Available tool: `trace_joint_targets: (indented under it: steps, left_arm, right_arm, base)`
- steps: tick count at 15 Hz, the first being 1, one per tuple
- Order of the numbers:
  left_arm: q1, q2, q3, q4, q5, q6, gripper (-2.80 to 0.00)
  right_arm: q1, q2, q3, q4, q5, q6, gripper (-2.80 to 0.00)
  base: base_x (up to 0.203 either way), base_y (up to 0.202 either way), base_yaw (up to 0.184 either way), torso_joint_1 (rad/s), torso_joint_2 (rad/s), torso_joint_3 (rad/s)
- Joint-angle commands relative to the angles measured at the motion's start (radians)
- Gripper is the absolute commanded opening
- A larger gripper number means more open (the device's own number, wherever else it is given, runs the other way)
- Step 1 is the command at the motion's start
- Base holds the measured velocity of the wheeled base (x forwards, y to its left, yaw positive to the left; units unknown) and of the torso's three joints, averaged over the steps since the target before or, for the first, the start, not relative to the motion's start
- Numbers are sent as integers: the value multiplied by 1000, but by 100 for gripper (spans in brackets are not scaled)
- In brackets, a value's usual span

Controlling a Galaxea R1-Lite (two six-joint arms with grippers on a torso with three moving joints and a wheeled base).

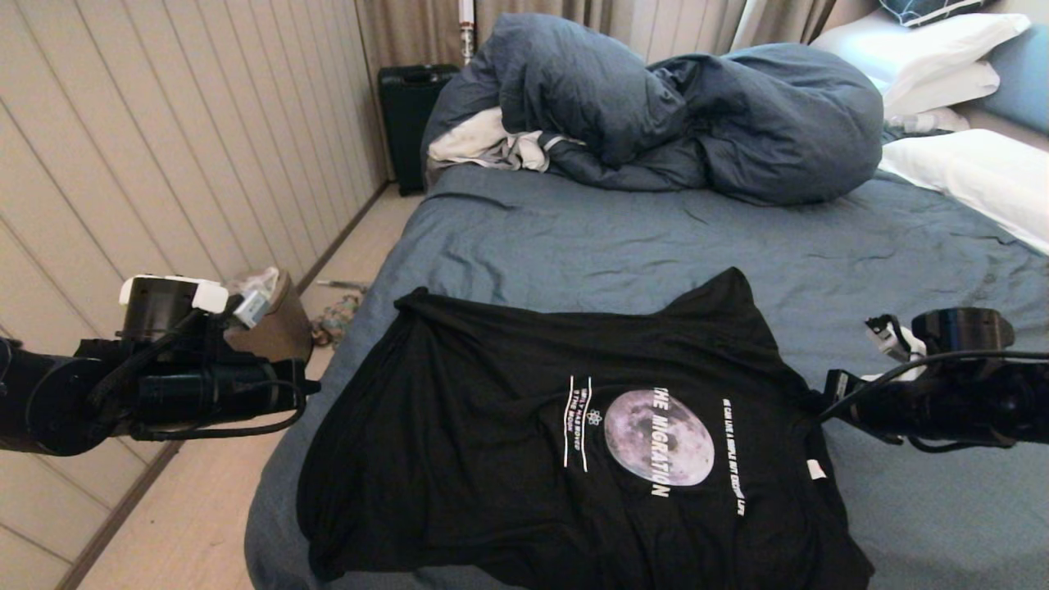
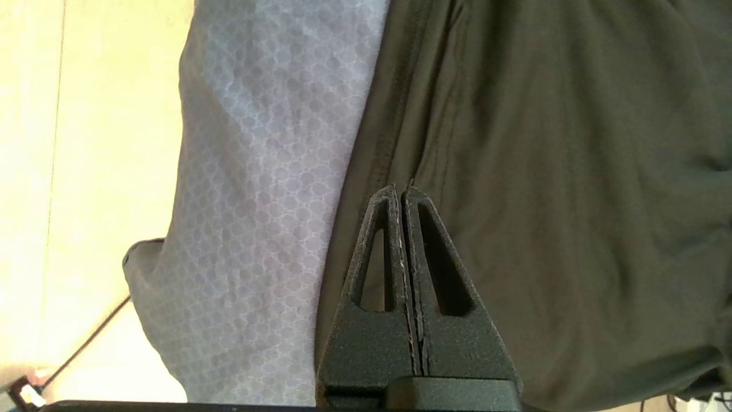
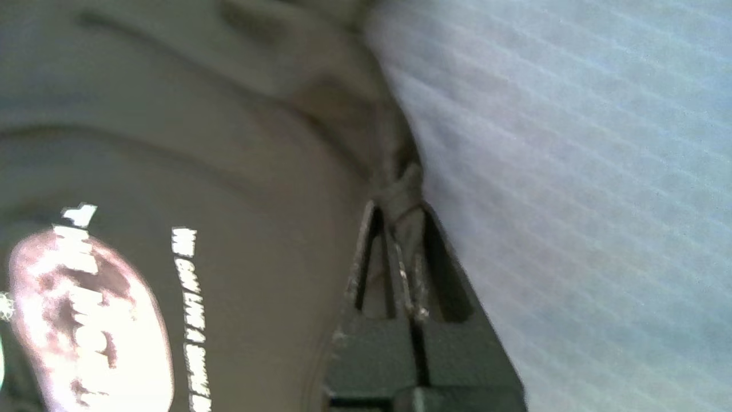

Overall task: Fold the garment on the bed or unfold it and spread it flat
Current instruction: Unford the black T-shirt

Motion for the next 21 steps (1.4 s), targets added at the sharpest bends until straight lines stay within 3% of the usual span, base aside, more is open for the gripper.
trace_joint_targets:
  steps: [1, 3, 6, 8, 11, 16, 21]
  left_arm:
    - [0, 4, -1, -2, -1, -2, -280]
    - [0, 2, 1, -2, -6, -5, -280]
    - [0, 2, 1, -5, -6, -5, -280]
    - [0, -7, 1, -5, -6, -6, -280]
    - [0, -10, 1, -5, -6, -7, -280]
    - [0, -13, -2, -5, -6, -23, -280]
    - [1, -13, -2, -7, -6, -23, -280]
  right_arm:
    - [4, -5, -31, -3, 0, 8, -280]
    - [3, 1, -114, 2, -43, 17, -280]
    - [10, 28, -258, 3, -285, 5, -280]
    - [15, 59, -348, 5, -388, -38, -280]
    - [16, 114, -473, 54, -419, -65, -280]
    - [24, 277, -804, 221, -537, -69, -280]
    - [52, 344, -983, 375, -570, -72, -280]
  base:
    - [0, 0, 0, 0, 0, 0]
    - [0, 0, 0, 0, 0, 0]
    - [0, 0, 0, 0, 0, 0]
    - [0, 0, 0, 0, 0, 0]
    - [0, 0, 0, 0, 0, 0]
    - [0, 0, 0, 0, 0, 0]
    - [0, 0, 0, 0, 0, 0]
